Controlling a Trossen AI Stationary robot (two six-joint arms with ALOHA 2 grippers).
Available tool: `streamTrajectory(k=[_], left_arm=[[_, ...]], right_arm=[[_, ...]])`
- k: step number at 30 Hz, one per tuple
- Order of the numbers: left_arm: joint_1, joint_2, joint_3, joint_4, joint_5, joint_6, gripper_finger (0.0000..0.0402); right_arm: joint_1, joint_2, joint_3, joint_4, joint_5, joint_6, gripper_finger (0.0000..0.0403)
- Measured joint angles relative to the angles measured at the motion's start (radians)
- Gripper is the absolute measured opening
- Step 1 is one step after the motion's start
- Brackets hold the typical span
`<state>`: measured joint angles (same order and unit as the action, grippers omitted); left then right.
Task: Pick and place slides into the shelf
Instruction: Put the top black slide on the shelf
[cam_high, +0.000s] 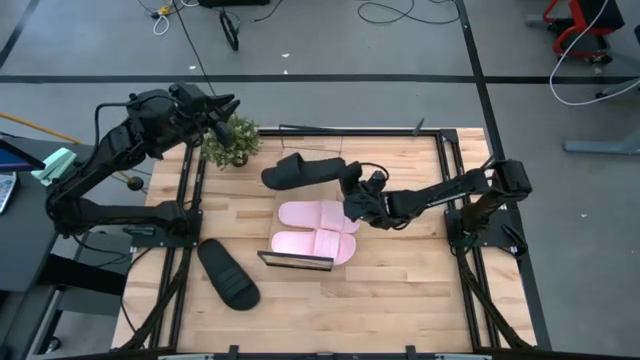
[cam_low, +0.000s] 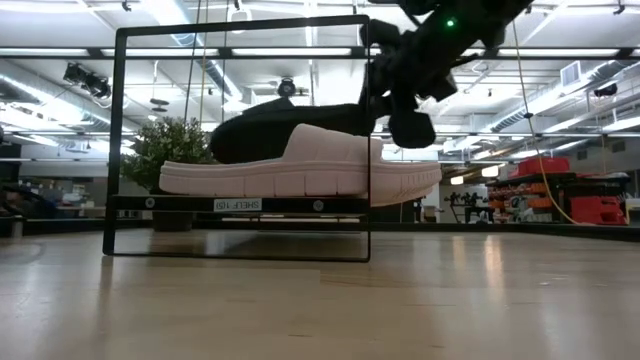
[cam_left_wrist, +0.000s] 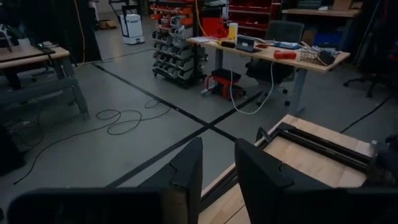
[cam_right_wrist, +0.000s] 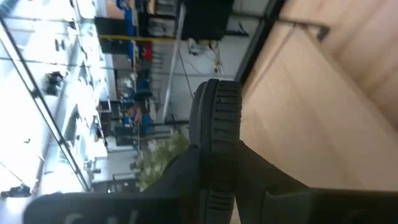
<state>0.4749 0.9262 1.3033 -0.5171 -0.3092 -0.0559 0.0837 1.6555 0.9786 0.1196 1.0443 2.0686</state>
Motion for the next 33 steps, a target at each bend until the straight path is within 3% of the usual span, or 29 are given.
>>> streamTrajectory(k=[4, 19, 33], left_arm=[[0.000, 0.003, 0.000, -0.004, 0.000, 0.000, 0.0094], [0.000, 0.003, 0.000, -0.003, 0.000, 0.000, 0.0085], [0.000, 0.003, 0.000, -0.003, 0.000, 0.000, 0.0084]], right_arm=[[-0.017, 0.036, 0.047, 0.004, -0.049, -0.001, 0.0066], [-0.065, 0.052, 0.072, -0.022, -0.039, -0.187, 0.0064], [-0.109, 0.052, 0.072, -0.023, -0.154, -0.283, 0.0064]])
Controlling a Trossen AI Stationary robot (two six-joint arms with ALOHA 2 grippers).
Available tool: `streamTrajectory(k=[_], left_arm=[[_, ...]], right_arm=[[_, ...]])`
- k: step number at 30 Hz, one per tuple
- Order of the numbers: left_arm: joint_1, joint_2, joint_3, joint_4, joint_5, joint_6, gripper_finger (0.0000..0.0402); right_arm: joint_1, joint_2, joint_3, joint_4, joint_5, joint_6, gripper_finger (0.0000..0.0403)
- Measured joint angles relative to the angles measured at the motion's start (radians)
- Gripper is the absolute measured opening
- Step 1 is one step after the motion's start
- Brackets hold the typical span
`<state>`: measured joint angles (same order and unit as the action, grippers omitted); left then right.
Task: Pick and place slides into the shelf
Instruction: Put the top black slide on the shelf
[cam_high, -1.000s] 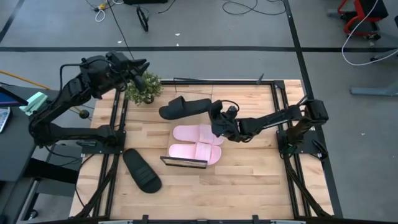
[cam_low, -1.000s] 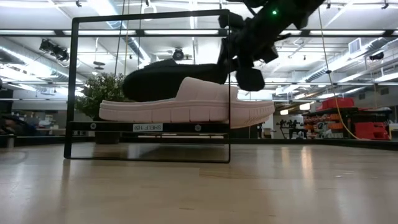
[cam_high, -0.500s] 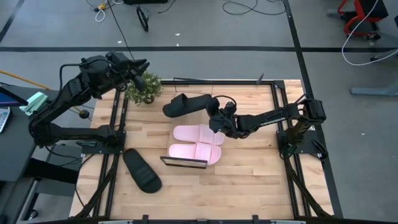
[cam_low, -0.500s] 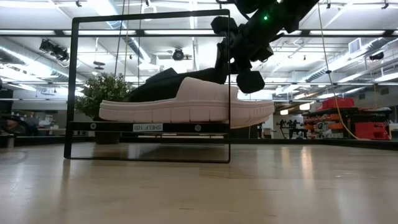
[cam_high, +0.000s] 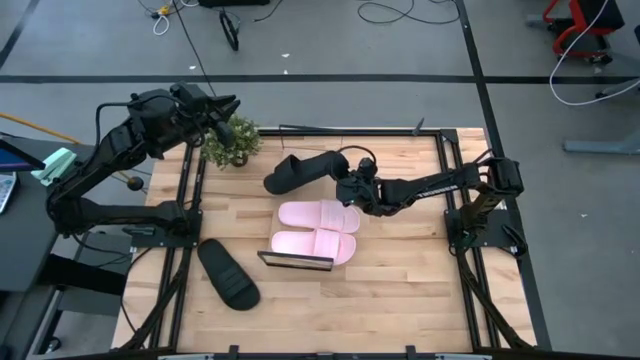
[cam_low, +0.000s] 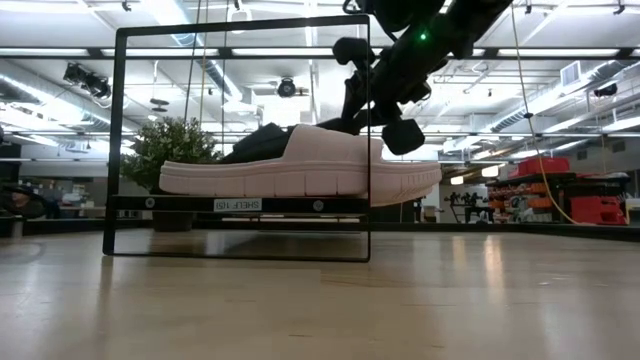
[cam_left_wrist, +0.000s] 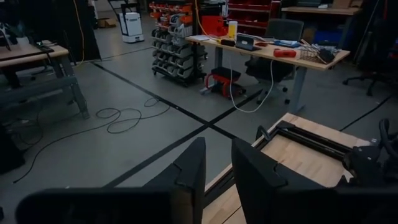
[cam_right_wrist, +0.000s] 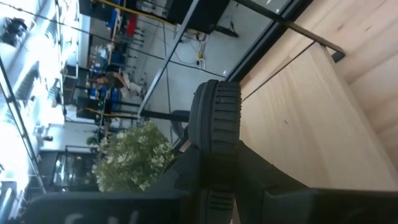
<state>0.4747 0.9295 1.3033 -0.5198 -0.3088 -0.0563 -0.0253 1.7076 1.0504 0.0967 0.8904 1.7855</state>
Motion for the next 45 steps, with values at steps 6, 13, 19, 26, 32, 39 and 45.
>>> streamTrajectory(k=[6, 13, 19, 26, 32, 39, 45], left_arm=[[0.000, 0.000, 0.000, 0.000, 0.000, 0.000, 0.0078], [0.000, 0.000, 0.000, 0.000, 0.000, -0.001, 0.0074], [0.000, 0.000, 0.000, 0.001, 0.000, -0.002, 0.0080], [0.000, 0.000, 0.000, 0.008, 0.000, -0.001, 0.0069], [0.000, 0.000, 0.000, 0.005, 0.001, 0.000, 0.0068], [0.000, 0.000, 0.000, 0.004, 0.000, 0.016, 0.0075], [0.000, 0.000, 0.000, 0.007, 0.000, 0.042, 0.0069]], right_arm=[[-0.006, 0.000, 0.000, -0.005, -0.002, -0.010, 0.0064], [-0.005, 0.000, 0.000, -0.023, -0.003, -0.011, 0.0064], [-0.004, 0.017, 0.013, 0.000, -0.009, -0.010, 0.0064], [-0.004, 0.167, 0.153, -0.004, -0.067, -0.032, 0.0064], [-0.015, 0.161, 0.166, -0.025, -0.049, -0.050, 0.0064], [-0.013, 0.147, 0.164, -0.064, -0.089, -0.059, 0.0064], [-0.011, 0.148, 0.164, -0.096, -0.098, -0.057, 0.0064]])
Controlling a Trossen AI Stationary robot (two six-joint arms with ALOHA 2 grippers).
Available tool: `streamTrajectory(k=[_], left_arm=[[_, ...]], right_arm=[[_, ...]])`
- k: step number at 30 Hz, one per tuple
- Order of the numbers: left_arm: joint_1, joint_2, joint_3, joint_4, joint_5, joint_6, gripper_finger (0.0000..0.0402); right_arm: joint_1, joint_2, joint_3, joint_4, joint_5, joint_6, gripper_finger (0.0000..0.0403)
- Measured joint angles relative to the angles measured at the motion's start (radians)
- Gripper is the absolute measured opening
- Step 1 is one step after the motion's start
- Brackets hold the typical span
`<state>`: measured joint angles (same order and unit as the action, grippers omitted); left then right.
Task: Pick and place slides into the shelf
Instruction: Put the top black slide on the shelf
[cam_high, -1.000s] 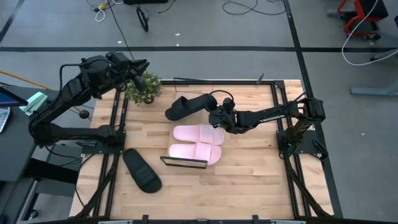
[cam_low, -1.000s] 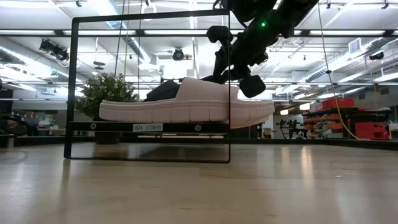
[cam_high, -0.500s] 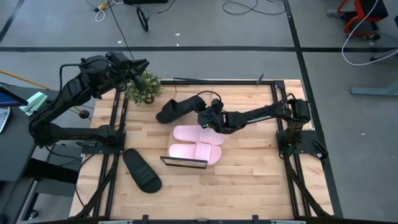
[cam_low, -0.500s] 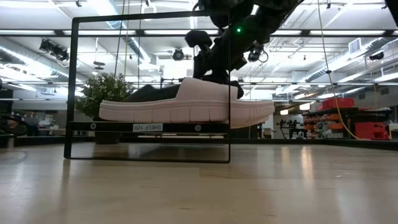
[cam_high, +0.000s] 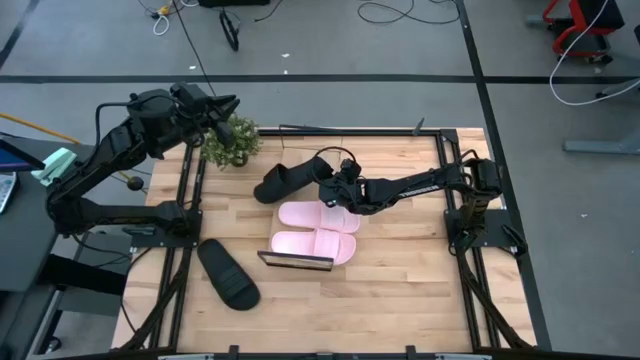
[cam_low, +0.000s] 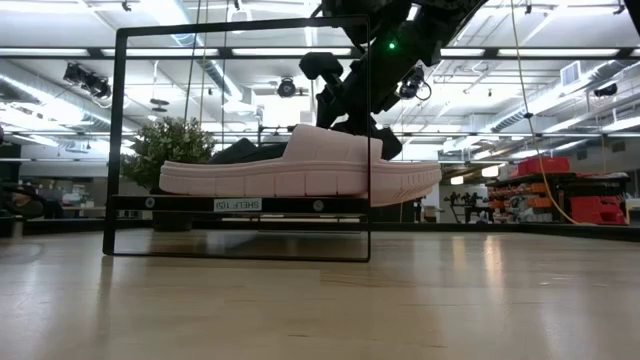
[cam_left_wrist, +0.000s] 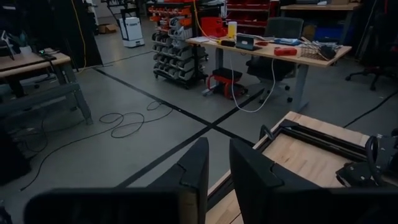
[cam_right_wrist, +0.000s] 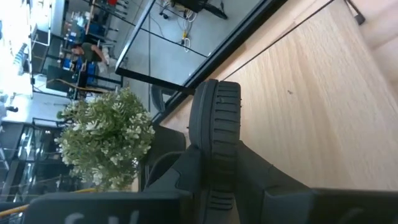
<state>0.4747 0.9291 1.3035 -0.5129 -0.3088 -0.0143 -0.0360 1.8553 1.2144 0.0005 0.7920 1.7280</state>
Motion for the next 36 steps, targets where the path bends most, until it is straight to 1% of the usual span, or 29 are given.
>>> streamTrajectory(k=[6, 12, 16, 18, 20, 26, 36], left_arm=[[0.000, 0.000, 0.000, 0.000, 0.001, 0.000, 0.0062], [0.000, 0.000, 0.000, 0.000, 0.000, 0.000, 0.0066], [0.000, 0.000, 0.000, 0.000, 0.000, 0.000, 0.0068], [0.000, 0.000, 0.000, 0.000, 0.000, 0.000, 0.0065], [0.000, 0.000, 0.000, 0.000, 0.000, 0.000, 0.0062], [0.000, 0.000, 0.000, 0.000, 0.000, -0.001, 0.0055], [0.000, 0.000, 0.000, 0.000, 0.000, -0.008, 0.0063]], right_arm=[[-0.003, 0.000, 0.000, -0.019, -0.038, 0.006, 0.0064], [-0.003, 0.000, 0.000, -0.029, -0.078, 0.008, 0.0065], [-0.002, 0.001, 0.000, -0.041, -0.103, 0.009, 0.0089], [-0.004, 0.001, 0.000, -0.053, -0.124, 0.009, 0.0095], [-0.007, 0.001, 0.000, -0.070, -0.152, 0.009, 0.0095], [-0.016, 0.001, 0.000, -0.083, -0.187, 0.006, 0.0088], [-0.029, 0.001, 0.000, -0.126, -0.267, -0.001, 0.0087]])
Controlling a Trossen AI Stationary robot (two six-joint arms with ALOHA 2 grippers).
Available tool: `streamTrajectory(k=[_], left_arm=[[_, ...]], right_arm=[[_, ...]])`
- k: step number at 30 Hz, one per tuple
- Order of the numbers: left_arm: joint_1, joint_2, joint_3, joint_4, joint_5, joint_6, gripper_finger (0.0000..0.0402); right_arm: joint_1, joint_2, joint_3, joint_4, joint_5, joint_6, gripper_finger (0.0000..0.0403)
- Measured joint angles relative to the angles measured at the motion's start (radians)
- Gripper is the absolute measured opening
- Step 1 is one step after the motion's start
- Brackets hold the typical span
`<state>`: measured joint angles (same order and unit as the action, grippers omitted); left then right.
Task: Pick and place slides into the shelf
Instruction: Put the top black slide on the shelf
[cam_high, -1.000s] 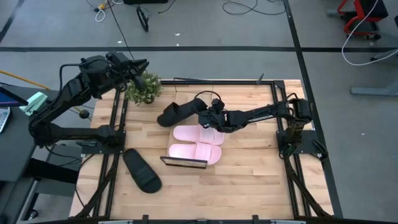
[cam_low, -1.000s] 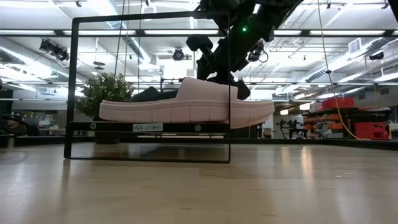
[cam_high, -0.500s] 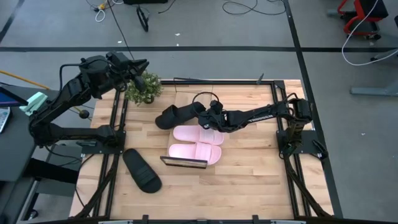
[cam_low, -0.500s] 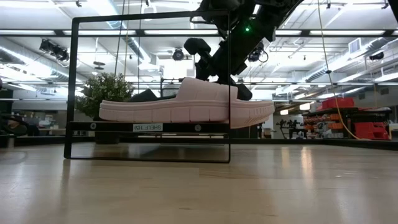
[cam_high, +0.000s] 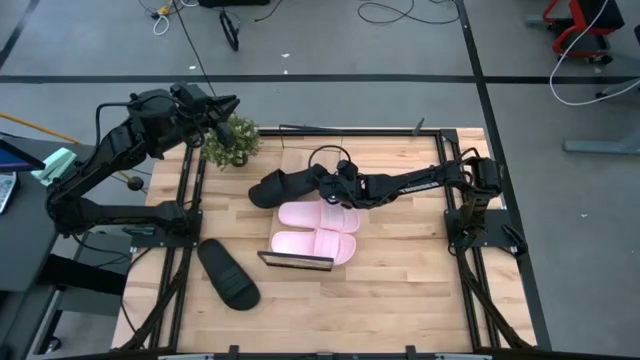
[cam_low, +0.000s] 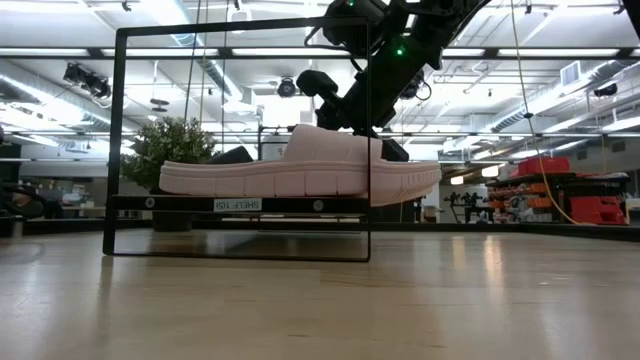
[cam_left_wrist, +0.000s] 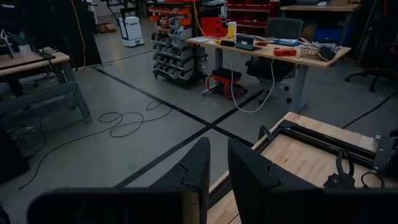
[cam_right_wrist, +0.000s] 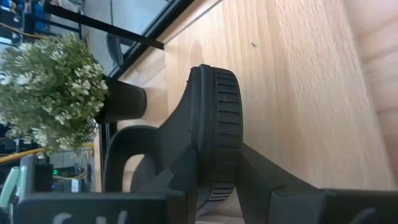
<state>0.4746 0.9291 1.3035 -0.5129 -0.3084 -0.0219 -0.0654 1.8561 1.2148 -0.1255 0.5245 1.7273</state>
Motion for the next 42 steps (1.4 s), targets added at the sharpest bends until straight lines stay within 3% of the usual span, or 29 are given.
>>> streamTrajectory(k=[30, 42], left_arm=[[0.000, 0.000, 0.000, 0.000, 0.000, 0.005, 0.0054], [0.000, 0.000, 0.000, 0.000, 0.000, 0.007, 0.0056]], right_arm=[[-0.002, -0.034, 0.001, -0.133, -0.065, -0.030, 0.0079], [-0.014, -0.035, 0.000, -0.141, -0.161, -0.107, 0.0108]])
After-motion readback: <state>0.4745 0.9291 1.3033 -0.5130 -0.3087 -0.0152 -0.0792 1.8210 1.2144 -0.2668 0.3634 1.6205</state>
